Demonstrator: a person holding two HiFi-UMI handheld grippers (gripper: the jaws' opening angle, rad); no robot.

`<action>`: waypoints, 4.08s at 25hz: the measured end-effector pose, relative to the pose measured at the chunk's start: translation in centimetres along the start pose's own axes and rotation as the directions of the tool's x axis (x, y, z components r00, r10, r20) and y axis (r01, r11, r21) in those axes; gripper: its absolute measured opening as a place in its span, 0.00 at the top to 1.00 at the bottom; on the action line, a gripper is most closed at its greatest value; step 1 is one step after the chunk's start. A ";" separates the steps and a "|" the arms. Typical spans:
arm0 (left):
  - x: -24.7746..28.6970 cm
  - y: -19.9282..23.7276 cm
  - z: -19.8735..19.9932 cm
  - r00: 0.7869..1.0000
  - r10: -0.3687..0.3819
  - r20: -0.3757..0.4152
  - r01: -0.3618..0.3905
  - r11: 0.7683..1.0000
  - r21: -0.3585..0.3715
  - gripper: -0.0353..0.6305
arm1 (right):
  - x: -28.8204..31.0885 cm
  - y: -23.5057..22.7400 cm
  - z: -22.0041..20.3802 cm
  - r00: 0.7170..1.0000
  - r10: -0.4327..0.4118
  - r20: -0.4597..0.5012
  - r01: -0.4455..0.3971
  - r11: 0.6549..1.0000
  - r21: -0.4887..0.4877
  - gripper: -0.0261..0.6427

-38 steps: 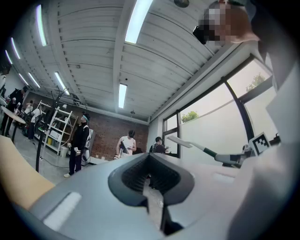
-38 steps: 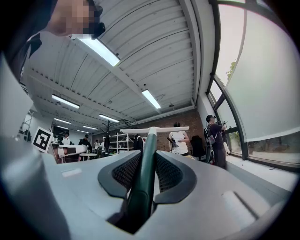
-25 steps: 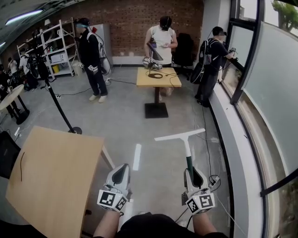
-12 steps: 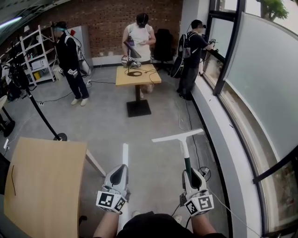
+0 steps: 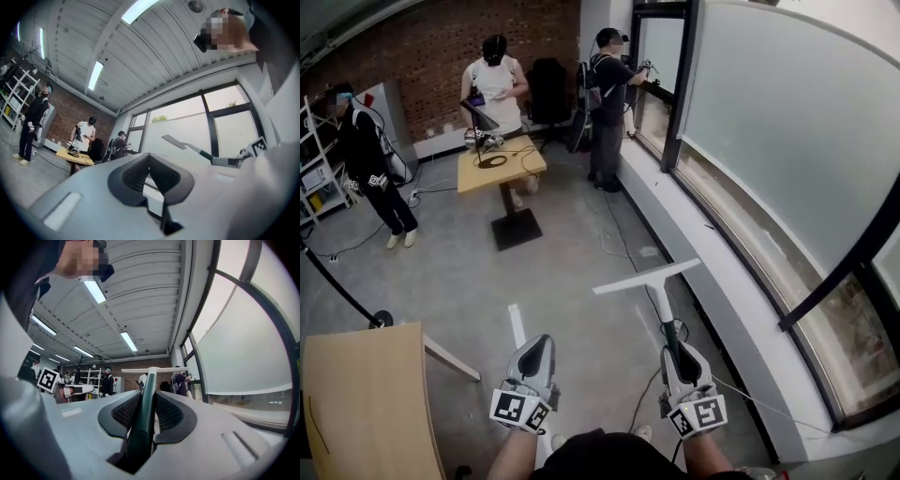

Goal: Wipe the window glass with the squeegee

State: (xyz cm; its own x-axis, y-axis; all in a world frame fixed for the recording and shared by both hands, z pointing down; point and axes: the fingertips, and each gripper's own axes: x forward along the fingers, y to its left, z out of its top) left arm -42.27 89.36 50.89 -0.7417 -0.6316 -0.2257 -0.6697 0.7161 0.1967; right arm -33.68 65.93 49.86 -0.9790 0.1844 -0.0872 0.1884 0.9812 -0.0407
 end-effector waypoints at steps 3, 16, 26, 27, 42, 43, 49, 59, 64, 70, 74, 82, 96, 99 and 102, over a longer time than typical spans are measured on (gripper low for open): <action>2.6 -3.1 -0.7 0.995 -0.095 -0.013 0.095 0.995 0.020 0.95 | -1.6 -3.4 0.0 0.996 -0.084 0.004 0.084 0.996 0.010 0.82; 8.9 -12.8 -3.3 0.960 -0.278 -0.024 0.276 0.960 -0.052 0.95 | -8.4 -14.1 1.1 0.960 -0.277 0.035 0.276 0.960 0.043 0.82; 15.4 -26.3 -5.5 0.905 -0.425 -0.001 0.423 0.900 -0.108 0.95 | -17.9 -23.9 3.8 0.909 -0.414 0.055 0.415 0.910 -0.019 0.82; 16.0 -27.6 -6.0 0.898 -0.440 -0.011 0.437 0.894 -0.099 0.95 | -18.8 -24.8 4.1 0.901 -0.431 0.057 0.432 0.901 -0.023 0.82; 24.6 -33.9 -9.7 0.765 -0.643 -0.031 0.627 0.756 -0.186 0.95 | -21.5 -30.6 3.9 0.758 -0.650 0.060 0.652 0.758 -0.027 0.82; 25.6 -33.7 -9.9 0.754 -0.656 -0.029 0.639 0.743 -0.196 0.95 | -21.3 -30.8 4.1 0.741 -0.668 0.067 0.670 0.741 -0.027 0.82; 30.9 -33.5 -11.1 0.667 -0.744 -0.034 0.723 0.658 -0.208 0.95 | -19.0 -31.8 5.2 0.652 -0.751 0.102 0.757 0.653 -0.024 0.82; 37.3 -32.7 -11.8 0.531 -0.847 -0.031 0.812 0.519 -0.266 0.95 | -15.3 -31.8 4.3 0.526 -0.844 0.099 0.849 0.528 -0.014 0.82; 37.8 -34.4 -13.1 0.479 -0.877 -0.042 0.839 0.472 -0.272 0.95 | -16.1 -32.7 4.0 0.488 -0.868 0.091 0.872 0.489 -0.013 0.82; 39.4 -38.7 -14.4 0.484 -0.874 -0.034 0.835 0.473 -0.279 0.95 | -18.5 -35.5 5.3 0.479 -0.869 0.127 0.877 0.480 -0.025 0.82; 39.5 -44.0 -14.4 0.465 -0.885 -0.012 0.853 0.451 -0.262 0.95 | -22.1 -38.7 6.4 0.472 -0.869 0.150 0.881 0.470 -0.052 0.82; 39.8 -55.4 -14.4 0.459 -0.888 0.038 0.868 0.439 -0.232 0.95 | -31.8 -43.6 9.3 0.395 -0.892 0.218 0.918 0.379 -0.114 0.82; 36.5 -71.2 -16.5 0.266 -0.963 0.038 0.933 0.247 -0.263 0.95 | -46.1 -44.2 8.7 0.189 -0.958 0.218 0.982 0.187 -0.030 0.82; 36.8 -72.8 -16.8 0.256 -0.966 0.044 0.933 0.235 -0.272 0.95 | -46.8 -45.2 8.7 0.181 -0.961 0.209 0.983 0.180 -0.027 0.82; 37.8 -73.8 -17.4 0.259 -0.965 0.041 0.931 0.237 -0.279 0.95 | -46.8 -47.0 9.0 0.190 -0.960 0.208 0.982 0.186 -0.040 0.82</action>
State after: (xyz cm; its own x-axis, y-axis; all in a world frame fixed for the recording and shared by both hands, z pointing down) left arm -21.51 7.43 44.43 0.4561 -0.8421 -0.2876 -0.8596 -0.5006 0.1024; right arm 3.96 10.68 46.88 -0.3505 -0.9183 -0.1843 -0.9293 0.3654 -0.0535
